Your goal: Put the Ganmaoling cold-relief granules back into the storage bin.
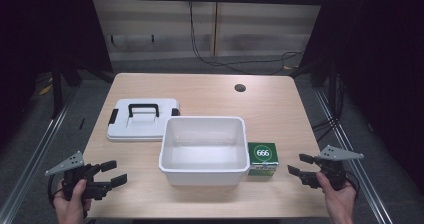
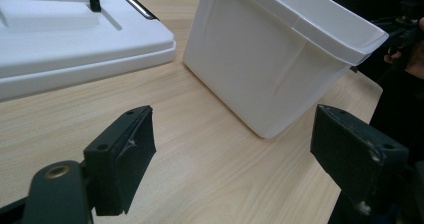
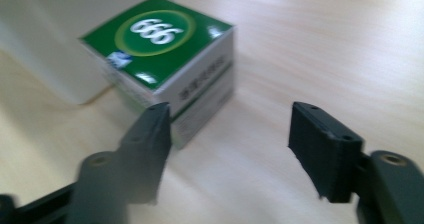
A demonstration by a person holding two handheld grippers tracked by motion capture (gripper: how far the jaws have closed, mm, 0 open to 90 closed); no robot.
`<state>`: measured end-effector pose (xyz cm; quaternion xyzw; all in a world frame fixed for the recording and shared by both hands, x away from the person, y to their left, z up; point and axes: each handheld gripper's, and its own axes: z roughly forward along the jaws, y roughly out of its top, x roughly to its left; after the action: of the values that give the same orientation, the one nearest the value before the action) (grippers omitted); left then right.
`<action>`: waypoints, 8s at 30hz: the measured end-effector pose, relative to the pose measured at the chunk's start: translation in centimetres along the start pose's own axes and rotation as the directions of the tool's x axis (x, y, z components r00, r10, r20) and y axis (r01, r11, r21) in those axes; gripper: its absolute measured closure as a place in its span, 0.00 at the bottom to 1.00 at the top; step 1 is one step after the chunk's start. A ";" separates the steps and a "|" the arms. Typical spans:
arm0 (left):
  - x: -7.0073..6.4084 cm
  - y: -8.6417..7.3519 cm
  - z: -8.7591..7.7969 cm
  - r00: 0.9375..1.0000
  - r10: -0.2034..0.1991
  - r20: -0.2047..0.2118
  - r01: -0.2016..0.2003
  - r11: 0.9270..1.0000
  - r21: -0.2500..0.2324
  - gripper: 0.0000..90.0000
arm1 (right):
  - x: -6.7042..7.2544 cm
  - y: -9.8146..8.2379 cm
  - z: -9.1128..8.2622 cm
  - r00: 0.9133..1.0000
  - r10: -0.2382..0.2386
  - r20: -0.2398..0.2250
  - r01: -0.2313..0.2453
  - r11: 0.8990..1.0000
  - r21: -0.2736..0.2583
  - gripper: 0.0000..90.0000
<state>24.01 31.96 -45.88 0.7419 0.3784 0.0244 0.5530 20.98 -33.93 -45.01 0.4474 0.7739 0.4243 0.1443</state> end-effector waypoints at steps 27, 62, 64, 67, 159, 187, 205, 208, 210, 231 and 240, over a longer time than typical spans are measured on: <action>-0.1 -0.1 0.1 1.000 0.006 -0.003 -0.006 1.000 0.015 0.20 | 2.2 2.5 -0.6 0.992 -0.075 -0.103 0.077 0.997 0.015 0.23; 0.0 -0.1 0.0 1.000 -0.009 -0.002 0.009 1.000 0.008 0.20 | 3.2 11.7 2.9 0.917 -0.321 -0.237 0.371 0.904 0.213 0.13; 0.0 -0.1 0.0 1.000 -0.008 -0.003 0.008 1.000 0.009 0.20 | 3.1 11.8 3.0 0.915 -0.324 -0.240 0.376 0.900 0.220 0.13; 0.1 -0.1 0.1 1.000 -0.007 -0.004 0.007 1.000 0.010 0.20 | 3.0 12.3 3.6 0.902 -0.346 -0.257 0.408 0.877 0.252 0.13; 0.0 -0.1 0.2 1.000 -0.008 -0.001 0.008 1.000 0.015 0.20 | 3.0 12.8 9.5 0.761 -0.430 -0.485 0.647 0.551 0.527 0.17; 0.0 -0.1 0.2 1.000 -0.001 0.003 0.001 1.000 0.015 0.20 | 2.6 14.3 6.0 0.796 -0.418 -0.437 0.601 0.628 0.494 0.17; 0.0 -0.1 0.1 1.000 -0.001 0.001 0.001 1.000 0.014 0.20 | 2.8 16.8 3.3 0.796 -0.440 -0.416 0.603 0.639 0.478 0.17; 0.0 -0.1 0.2 1.000 0.001 -0.001 -0.001 1.000 0.016 0.20 | 3.0 17.6 2.5 0.797 -0.448 -0.406 0.603 0.636 0.481 0.17; 0.0 -0.1 0.2 1.000 -0.001 0.001 0.001 1.000 0.015 0.20 | 3.0 17.8 2.3 0.795 -0.450 -0.407 0.605 0.637 0.478 0.17; 0.0 -0.1 0.2 1.000 -0.004 -0.004 0.004 1.000 0.019 0.20 | 4.1 21.4 0.4 0.777 -0.479 -0.409 0.628 0.640 0.443 0.17; 0.0 -0.1 0.2 1.000 -0.005 -0.004 0.006 1.000 0.017 0.20 | 5.6 22.9 0.9 0.760 -0.493 -0.423 0.648 0.627 0.432 0.17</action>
<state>24.06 31.85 -46.09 0.7454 0.3816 0.0211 0.5462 31.45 -23.45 -26.72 0.1369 0.9758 0.1675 0.0316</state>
